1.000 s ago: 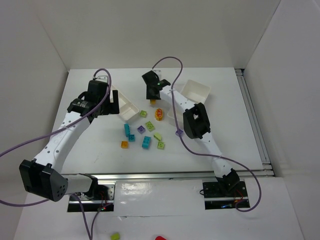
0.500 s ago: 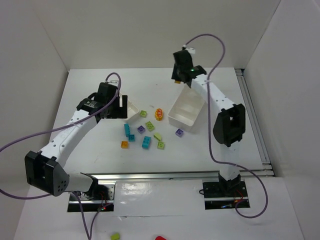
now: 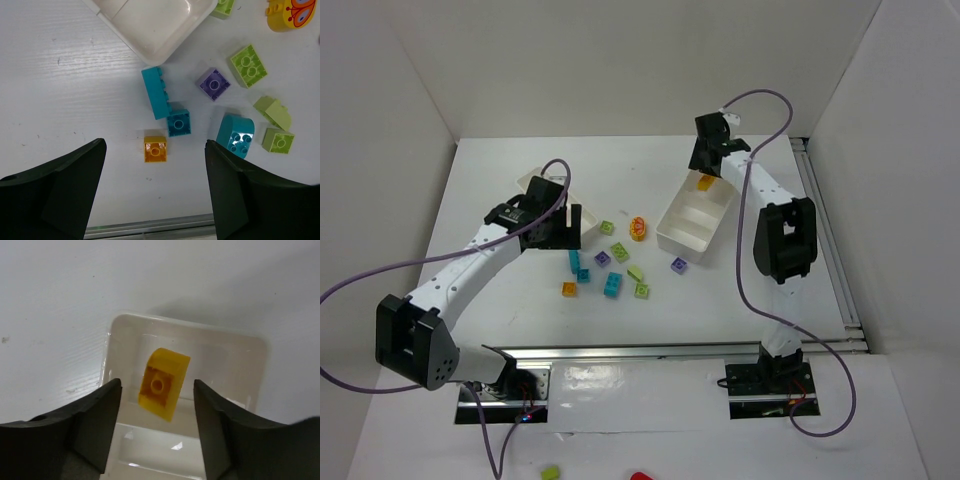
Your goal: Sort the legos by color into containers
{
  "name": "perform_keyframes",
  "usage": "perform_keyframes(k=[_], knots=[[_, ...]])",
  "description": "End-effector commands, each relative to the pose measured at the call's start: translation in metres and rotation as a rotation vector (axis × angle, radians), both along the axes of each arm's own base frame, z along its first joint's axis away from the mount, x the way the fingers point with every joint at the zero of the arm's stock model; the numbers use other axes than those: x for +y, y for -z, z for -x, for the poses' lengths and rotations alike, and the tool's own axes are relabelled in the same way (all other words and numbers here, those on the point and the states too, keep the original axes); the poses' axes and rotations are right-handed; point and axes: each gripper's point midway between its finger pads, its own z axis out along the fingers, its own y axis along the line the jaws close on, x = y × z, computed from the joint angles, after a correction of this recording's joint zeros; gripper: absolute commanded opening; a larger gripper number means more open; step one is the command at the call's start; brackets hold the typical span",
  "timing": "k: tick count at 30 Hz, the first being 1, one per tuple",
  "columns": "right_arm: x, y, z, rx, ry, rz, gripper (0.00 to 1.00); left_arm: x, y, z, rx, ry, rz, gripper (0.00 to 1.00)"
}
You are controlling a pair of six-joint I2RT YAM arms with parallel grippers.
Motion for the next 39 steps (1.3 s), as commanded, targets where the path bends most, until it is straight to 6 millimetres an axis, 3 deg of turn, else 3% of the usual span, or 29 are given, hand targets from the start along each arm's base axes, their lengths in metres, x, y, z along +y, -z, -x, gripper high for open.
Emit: perform_keyframes(k=[1,2,3,6,7,8,9,12,14,18,20,21,28,32,35,39], knots=[[0.001,-0.017,-0.009,-0.041,0.015,0.007,0.7,-0.004,0.005,0.0,0.013,-0.009,0.015,0.89],[0.004,-0.029,-0.007,-0.065,0.019,0.018,0.77,-0.004,0.005,0.0,0.013,-0.009,0.015,0.89],[0.001,-0.037,-0.006,-0.078,0.022,0.032,0.77,-0.004,0.005,0.0,0.013,-0.009,0.015,0.89],[0.02,-0.061,0.008,-0.112,-0.034,0.038,0.76,-0.004,0.005,0.0,0.013,-0.009,0.015,0.89],[0.029,-0.06,0.013,-0.115,-0.067,0.038,0.76,-0.004,0.005,0.0,0.013,-0.009,0.015,0.89],[0.053,-0.075,0.025,-0.139,-0.145,0.034,0.75,-0.003,0.005,-0.001,0.01,-0.015,0.007,0.89],[0.068,-0.076,0.033,-0.141,-0.205,0.03,0.75,0.0,0.008,0.001,0.015,-0.021,-0.005,0.89],[0.135,-0.067,0.066,-0.119,-0.405,-0.007,0.75,0.005,0.004,-0.001,-0.005,-0.06,-0.012,0.89],[0.168,-0.045,0.09,-0.038,-0.495,-0.018,0.77,0.007,0.005,0.001,-0.005,-0.077,-0.014,0.89],[0.21,-0.002,0.111,0.054,-0.58,0.024,0.8,0.012,-0.001,0.0,-0.034,-0.118,-0.016,0.89],[0.218,0.007,0.11,0.072,-0.589,0.032,0.81,0.012,-0.004,0.0,-0.043,-0.119,-0.013,0.89],[0.223,0.024,0.11,0.107,-0.598,0.022,0.81,0.012,-0.004,0.0,-0.043,-0.119,-0.013,0.89],[0.207,0.082,0.112,0.263,-0.572,0.057,0.84,0.012,-0.004,0.0,-0.043,-0.119,-0.013,0.91],[0.203,0.095,0.119,0.29,-0.561,0.06,0.84,0.012,-0.004,0.0,-0.043,-0.119,-0.013,0.91],[0.207,0.1,0.12,0.29,-0.57,0.032,0.76,0.012,-0.001,0.0,-0.034,-0.118,-0.017,0.91],[0.212,0.086,0.114,0.252,-0.58,-0.006,0.46,0.011,-0.005,-0.002,-0.043,-0.119,-0.013,0.91]])
